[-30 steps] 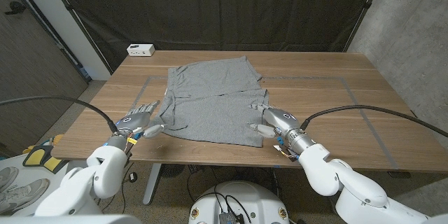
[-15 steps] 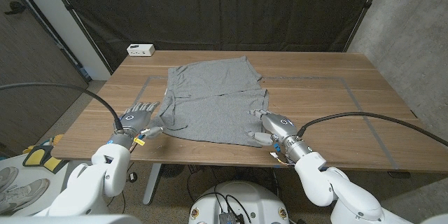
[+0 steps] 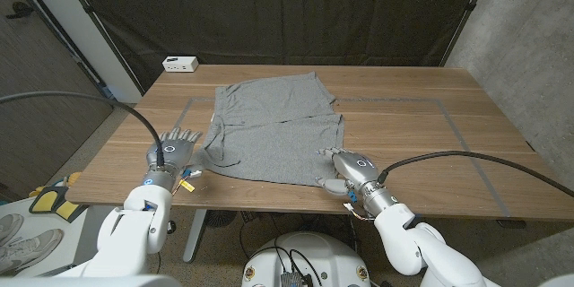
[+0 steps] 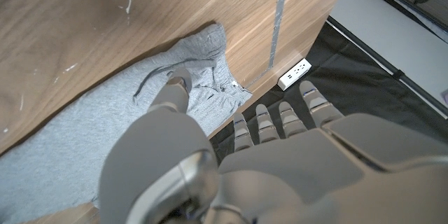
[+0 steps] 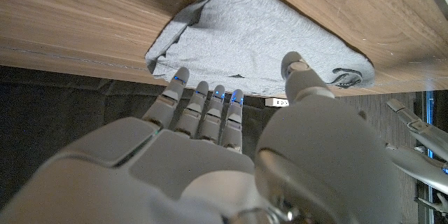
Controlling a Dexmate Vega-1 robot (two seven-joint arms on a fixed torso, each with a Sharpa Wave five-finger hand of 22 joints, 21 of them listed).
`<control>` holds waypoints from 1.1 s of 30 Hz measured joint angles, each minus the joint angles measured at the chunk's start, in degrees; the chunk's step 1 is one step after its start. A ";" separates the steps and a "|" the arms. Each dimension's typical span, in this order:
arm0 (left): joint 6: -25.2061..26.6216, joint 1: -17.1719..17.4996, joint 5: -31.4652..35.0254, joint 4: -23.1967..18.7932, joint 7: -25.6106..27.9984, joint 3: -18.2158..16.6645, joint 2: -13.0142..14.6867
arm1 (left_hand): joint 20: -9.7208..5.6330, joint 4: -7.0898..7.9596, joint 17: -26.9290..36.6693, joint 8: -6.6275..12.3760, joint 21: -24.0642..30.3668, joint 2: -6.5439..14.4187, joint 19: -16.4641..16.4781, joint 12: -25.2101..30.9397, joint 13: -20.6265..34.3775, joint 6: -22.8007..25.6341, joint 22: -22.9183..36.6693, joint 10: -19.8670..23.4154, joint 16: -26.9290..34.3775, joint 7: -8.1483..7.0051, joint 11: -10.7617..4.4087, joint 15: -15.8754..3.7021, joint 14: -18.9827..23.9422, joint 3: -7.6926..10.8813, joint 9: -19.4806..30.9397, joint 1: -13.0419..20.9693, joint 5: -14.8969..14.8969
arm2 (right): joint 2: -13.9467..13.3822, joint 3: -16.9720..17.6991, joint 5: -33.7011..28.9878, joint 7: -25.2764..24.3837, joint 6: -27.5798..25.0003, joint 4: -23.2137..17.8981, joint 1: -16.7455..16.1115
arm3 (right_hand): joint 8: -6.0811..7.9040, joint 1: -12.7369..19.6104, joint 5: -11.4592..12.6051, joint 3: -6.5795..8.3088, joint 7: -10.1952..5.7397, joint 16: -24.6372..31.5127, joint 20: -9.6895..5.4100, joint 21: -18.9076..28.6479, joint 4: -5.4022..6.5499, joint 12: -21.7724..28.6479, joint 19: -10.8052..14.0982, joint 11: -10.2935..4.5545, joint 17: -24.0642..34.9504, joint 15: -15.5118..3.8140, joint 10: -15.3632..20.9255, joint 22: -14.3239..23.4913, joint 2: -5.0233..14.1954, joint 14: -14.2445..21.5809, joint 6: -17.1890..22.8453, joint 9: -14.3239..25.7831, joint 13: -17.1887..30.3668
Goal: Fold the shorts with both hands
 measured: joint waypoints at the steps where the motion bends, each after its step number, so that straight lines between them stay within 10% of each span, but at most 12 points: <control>1: 0.02 -1.04 1.39 1.31 -0.51 1.50 -0.45 | 0.03 0.00 0.00 0.00 0.00 -0.41 0.43 0.00 0.00 0.47 0.00 0.29 0.00 -0.23 -0.21 -0.08 0.50 0.00 0.00 0.72 0.00 | 0.15 -0.13 -1.02 0.43 -0.25 0.19 0.02 | 0.00 0.14 0.00 0.00 -0.13 0.24 -0.09 0.00 0.00 0.21 0.09 0.10 0.03 -0.01 0.10 0.00 -0.14 0.19 0.27 0.00 0.00; 33: -10.54 -3.16 12.09 14.17 -1.17 -0.65 -9.98 | -1.34 1.42 0.00 0.85 1.49 -3.29 5.81 1.88 0.12 7.44 0.42 11.11 0.87 -0.65 -5.51 -3.04 8.56 -2.79 -0.02 11.29 0.43 | 3.33 -2.70 -5.74 6.93 -3.09 3.77 2.07 | -0.27 6.31 1.49 0.50 -0.83 0.67 -0.49 0.00 -0.02 0.44 0.89 -0.61 1.61 0.10 0.35 -0.01 1.22 0.33 0.97 0.00 0.53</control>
